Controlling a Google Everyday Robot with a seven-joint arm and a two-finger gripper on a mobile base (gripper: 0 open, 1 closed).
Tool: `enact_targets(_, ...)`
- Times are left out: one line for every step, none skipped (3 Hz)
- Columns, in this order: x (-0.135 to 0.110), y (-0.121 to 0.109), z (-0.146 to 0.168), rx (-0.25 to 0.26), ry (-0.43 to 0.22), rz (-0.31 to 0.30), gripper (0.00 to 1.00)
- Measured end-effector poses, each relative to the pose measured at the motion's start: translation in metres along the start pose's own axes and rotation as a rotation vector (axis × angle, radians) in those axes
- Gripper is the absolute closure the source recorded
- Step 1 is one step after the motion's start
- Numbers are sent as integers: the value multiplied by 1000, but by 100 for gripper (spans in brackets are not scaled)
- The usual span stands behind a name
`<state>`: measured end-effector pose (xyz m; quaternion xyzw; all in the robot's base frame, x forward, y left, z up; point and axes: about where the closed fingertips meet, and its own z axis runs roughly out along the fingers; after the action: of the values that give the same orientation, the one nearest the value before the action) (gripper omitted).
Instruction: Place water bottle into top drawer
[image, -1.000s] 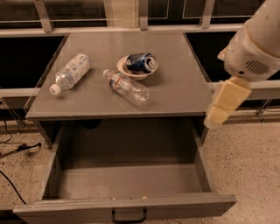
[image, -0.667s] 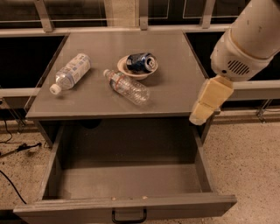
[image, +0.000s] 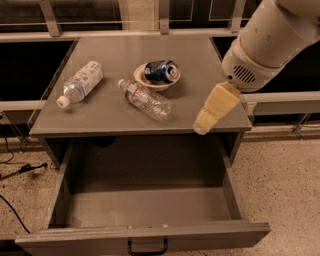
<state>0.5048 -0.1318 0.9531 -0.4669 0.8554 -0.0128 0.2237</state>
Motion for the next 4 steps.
enact_targets(2, -2, 6, 20, 12, 34, 0)
enact_targets(0, -4, 15, 42, 12, 78, 0)
enact_targets(-29, -7, 31, 64, -25, 128, 0)
enact_targets(-50, -6, 40, 65, -49, 145, 0)
